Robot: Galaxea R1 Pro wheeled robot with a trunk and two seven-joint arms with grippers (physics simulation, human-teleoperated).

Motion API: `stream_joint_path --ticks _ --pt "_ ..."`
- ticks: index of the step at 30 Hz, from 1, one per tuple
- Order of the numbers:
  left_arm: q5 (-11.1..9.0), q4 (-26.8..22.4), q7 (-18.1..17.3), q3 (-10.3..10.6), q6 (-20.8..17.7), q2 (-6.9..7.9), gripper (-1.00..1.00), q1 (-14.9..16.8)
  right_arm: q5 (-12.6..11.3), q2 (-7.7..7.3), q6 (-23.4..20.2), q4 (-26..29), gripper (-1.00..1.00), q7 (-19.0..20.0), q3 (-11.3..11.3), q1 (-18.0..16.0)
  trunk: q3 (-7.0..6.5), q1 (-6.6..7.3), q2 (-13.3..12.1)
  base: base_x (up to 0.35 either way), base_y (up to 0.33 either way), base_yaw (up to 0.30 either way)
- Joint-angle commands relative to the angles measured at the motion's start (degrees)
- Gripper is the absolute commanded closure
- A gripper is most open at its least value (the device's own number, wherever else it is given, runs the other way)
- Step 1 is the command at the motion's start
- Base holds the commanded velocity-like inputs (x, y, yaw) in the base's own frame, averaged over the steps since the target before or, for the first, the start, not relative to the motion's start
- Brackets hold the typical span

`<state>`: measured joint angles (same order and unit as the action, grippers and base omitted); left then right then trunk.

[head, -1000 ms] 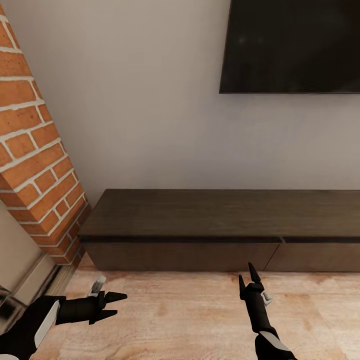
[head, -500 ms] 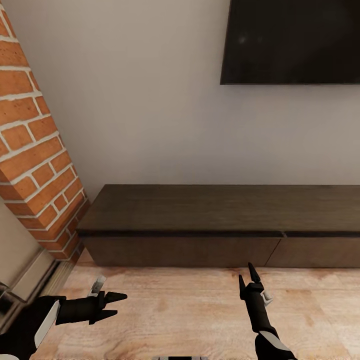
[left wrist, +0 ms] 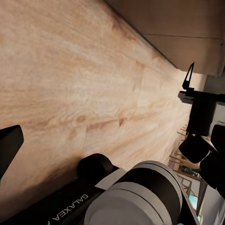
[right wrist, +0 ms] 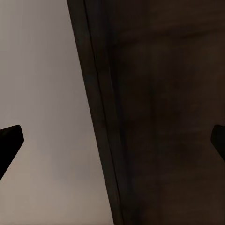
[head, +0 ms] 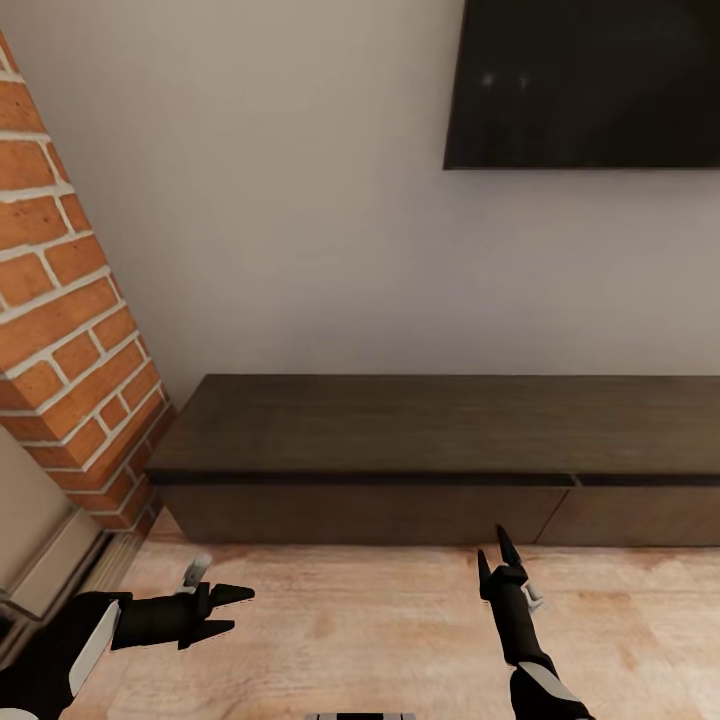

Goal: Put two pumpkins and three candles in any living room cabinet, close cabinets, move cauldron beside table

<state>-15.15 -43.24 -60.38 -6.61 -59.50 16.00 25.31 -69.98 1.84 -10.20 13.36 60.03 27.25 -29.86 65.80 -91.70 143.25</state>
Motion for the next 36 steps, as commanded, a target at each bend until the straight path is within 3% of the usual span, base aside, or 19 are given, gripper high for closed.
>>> stream_joint_path --ticks 1,36 --pt "0.0 0.0 0.0 0.0 0.0 0.0 -1.0 0.0 0.0 0.0 0.0 0.0 -1.0 0.0 0.0 0.0 0.0 0.0 0.0 0.156 0.0 0.0" --pt "0.1 0.0 0.0 0.0 0.1 -0.09 -1.0 0.0 0.3 0.09 0.1 0.0 -1.0 0.0 -0.4 0.0 0.0 0.0 0.0 0.11 0.0 0.0"
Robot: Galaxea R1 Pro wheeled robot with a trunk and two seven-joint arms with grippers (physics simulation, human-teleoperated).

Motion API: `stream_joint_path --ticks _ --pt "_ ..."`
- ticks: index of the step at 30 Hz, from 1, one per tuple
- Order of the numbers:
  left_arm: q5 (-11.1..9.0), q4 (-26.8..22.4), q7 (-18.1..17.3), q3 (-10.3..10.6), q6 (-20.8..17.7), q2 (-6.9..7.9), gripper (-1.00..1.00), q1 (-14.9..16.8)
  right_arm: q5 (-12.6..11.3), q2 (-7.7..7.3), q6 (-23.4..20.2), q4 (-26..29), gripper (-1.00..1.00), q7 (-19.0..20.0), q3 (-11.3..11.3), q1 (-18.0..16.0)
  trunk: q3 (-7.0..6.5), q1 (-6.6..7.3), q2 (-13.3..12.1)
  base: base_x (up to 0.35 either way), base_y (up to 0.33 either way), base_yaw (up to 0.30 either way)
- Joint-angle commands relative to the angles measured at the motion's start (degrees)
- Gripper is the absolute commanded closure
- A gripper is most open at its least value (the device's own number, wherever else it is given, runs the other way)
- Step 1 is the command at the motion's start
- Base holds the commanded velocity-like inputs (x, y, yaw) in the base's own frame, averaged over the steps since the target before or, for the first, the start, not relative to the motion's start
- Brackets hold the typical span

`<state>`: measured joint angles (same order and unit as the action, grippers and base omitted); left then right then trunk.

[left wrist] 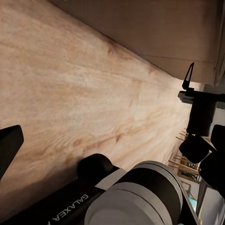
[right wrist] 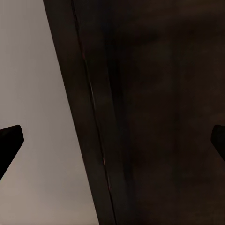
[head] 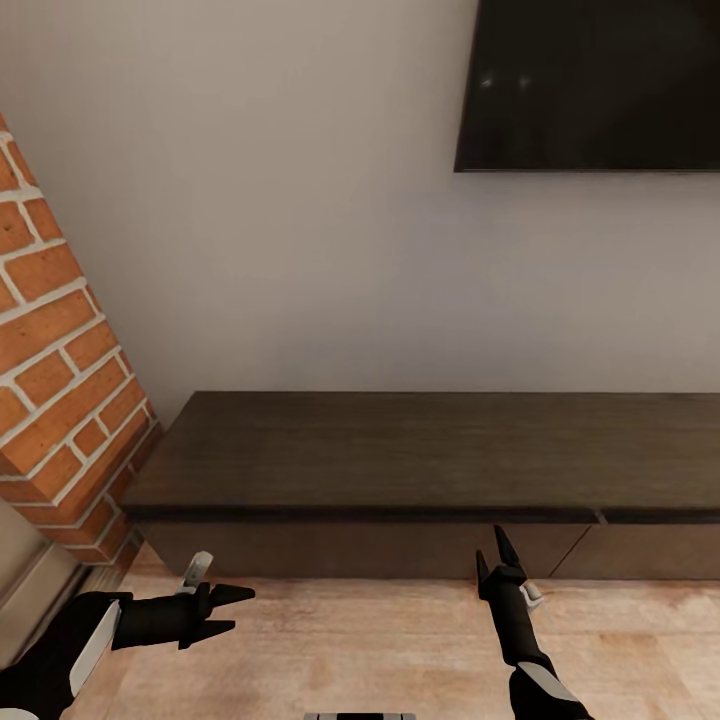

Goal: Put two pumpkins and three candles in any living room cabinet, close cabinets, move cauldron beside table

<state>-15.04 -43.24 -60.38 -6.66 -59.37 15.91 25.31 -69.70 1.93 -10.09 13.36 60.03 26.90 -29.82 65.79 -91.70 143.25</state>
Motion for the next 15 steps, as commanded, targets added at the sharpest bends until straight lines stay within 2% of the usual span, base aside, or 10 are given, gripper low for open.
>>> stream_joint_path --ticks 1,8,15 --pt "0.0 0.0 0.0 0.0 0.0 0.0 -1.0 0.0 0.0 0.0 0.0 0.0 -1.0 0.0 0.0 0.0 0.0 0.0 0.0 0.016 0.0 0.0" --pt "-0.1 0.0 0.0 0.1 0.0 0.0 -1.0 0.0 0.0 0.0 0.1 0.0 -1.0 0.0 0.0 0.0 0.0 0.0 0.0 0.105 0.0 0.0" --pt "-0.2 0.0 0.0 0.0 0.0 0.0 -1.0 0.0 0.1 0.06 0.1 0.0 -1.0 -0.1 0.0 0.0 0.0 0.0 0.0 0.02 0.0 0.0"
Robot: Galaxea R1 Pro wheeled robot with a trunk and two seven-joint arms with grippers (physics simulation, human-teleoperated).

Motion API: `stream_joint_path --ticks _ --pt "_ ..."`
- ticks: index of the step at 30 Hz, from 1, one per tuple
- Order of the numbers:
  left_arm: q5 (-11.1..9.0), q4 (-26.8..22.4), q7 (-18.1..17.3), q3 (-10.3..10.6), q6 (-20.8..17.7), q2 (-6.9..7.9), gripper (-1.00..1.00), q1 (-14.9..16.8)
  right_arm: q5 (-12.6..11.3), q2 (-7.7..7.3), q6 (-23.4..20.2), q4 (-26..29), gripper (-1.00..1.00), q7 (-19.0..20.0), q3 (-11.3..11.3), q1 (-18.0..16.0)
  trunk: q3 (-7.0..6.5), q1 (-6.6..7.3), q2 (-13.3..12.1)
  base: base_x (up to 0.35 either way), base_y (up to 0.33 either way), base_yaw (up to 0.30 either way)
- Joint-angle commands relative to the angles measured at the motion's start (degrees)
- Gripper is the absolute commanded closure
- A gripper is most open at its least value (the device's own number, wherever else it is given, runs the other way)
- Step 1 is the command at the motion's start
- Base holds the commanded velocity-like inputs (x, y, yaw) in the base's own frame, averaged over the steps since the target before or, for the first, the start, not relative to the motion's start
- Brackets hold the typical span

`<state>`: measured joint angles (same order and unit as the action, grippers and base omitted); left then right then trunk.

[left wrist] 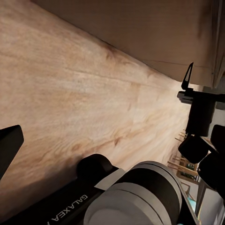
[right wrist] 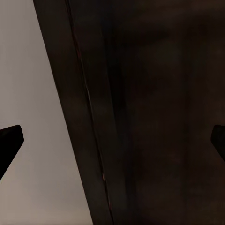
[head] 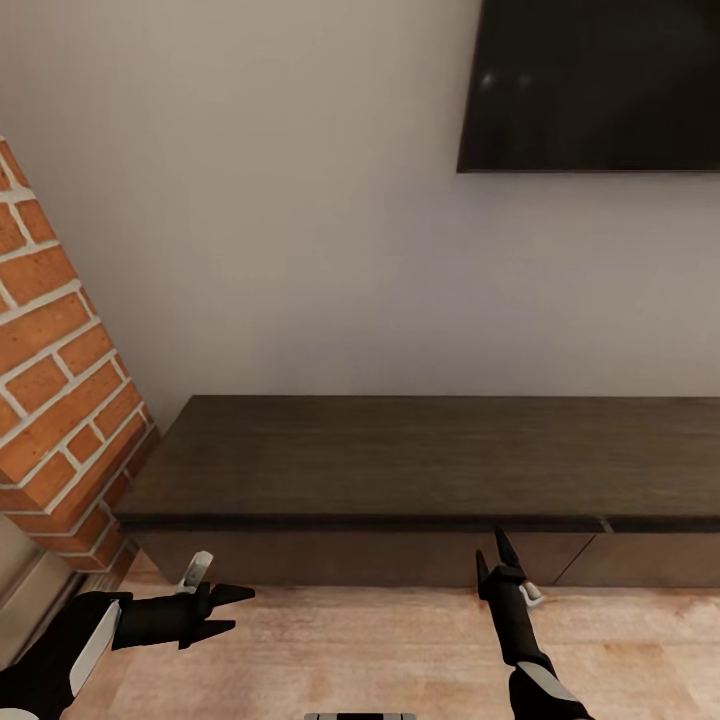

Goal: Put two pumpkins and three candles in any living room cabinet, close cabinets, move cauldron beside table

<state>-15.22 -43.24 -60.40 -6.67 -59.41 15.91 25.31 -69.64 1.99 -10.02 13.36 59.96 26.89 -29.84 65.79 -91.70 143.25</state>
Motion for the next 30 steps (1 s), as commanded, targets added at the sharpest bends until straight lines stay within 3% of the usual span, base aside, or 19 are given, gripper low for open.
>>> stream_joint_path --ticks 1,14,30 --pt "0.0 0.0 0.0 0.0 0.0 0.0 -1.0 0.0 0.0 0.01 0.0 0.0 -1.0 0.0 0.0 0.0 0.0 0.0 0.0 0.003 0.0 0.0" --pt "-0.1 0.0 -0.1 0.0 0.0 0.0 -1.0 0.0 0.0 0.02 0.0 0.0 -1.0 0.0 0.0 0.0 1.55 -0.18 0.1 0.0 0.0 0.0" --pt "-0.1 0.0 -0.1 -0.1 0.0 0.07 -1.0 0.0 0.0 0.03 0.0 0.0 -1.0 0.0 -0.1 0.0 1.55 -0.18 0.1 0.049 0.019 0.0"
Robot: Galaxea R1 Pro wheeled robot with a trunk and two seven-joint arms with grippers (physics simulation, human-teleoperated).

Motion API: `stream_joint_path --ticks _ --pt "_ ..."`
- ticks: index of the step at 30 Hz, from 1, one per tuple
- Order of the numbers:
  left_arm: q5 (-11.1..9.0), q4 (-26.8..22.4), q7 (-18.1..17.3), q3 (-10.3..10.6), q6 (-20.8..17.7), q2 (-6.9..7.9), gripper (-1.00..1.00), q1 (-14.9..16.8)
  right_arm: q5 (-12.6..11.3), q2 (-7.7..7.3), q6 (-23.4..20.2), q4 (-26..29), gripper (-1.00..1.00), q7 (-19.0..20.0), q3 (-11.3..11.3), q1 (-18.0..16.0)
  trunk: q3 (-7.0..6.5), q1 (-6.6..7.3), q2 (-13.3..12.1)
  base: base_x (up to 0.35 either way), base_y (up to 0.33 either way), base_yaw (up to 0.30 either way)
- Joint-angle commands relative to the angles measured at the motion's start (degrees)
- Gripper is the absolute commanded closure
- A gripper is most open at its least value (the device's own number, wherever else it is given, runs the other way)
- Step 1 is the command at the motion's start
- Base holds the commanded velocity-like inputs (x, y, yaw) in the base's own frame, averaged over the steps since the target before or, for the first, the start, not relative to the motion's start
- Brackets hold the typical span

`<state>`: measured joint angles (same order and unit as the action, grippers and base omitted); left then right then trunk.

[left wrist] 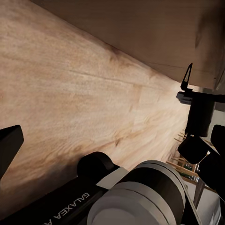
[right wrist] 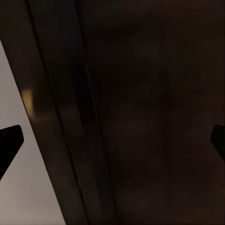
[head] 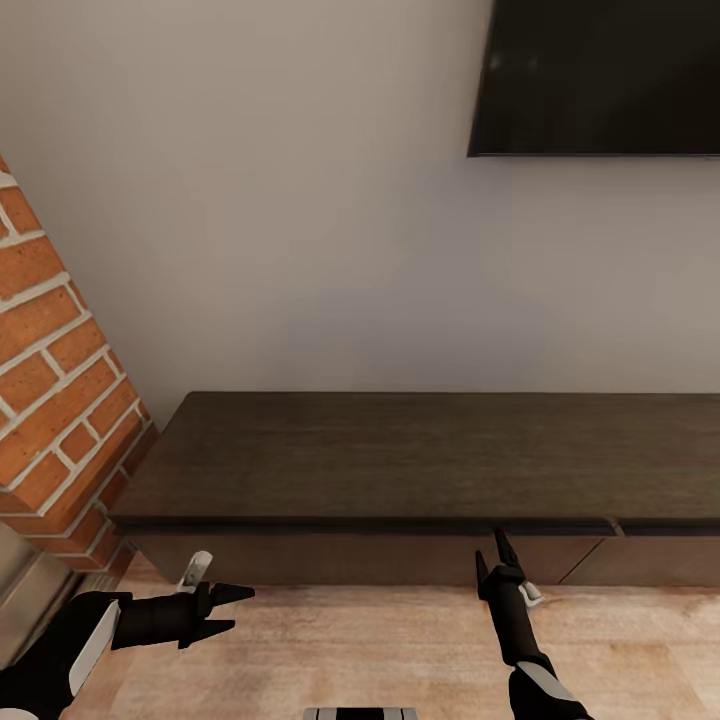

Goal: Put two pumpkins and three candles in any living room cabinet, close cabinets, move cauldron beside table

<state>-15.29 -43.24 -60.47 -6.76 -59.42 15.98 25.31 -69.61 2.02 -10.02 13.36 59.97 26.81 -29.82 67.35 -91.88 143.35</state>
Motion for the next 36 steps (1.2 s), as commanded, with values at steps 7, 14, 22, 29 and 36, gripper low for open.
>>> stream_joint_path --ticks 7,14,22,29,36 --pt "0.0 0.0 0.0 0.0 0.0 -0.05 -1.0 0.0 0.0 0.0 0.0 0.0 -1.0 0.0 0.0 0.0 0.0 0.0 0.0 0.007 0.002 0.0" --pt "0.0 0.0 0.0 0.0 0.0 -0.06 -1.0 0.0 0.0 0.0 0.0 0.0 -1.0 0.0 0.0 0.0 0.0 0.0 0.0 0.052 0.024 0.0" --pt "0.0 0.0 0.0 0.0 0.0 -0.07 -1.0 0.0 0.0 0.04 0.0 0.0 -1.0 0.0 0.0 0.0 0.0 0.0 0.0 0.017 0.007 0.0" --pt "0.0 0.0 0.0 0.0 0.0 -0.06 -1.0 0.0 0.0 0.08 0.1 0.0 -1.0 0.0 0.0 0.0 0.0 0.0 0.0 0.0 0.0 0.0" --pt "0.0 0.0 0.0 0.0 0.0 -0.04 -1.0 0.0 0.0 0.01 0.1 0.0 1.0 0.0 0.0 0.0 0.0 0.0 0.0 0.0 0.0 0.0"
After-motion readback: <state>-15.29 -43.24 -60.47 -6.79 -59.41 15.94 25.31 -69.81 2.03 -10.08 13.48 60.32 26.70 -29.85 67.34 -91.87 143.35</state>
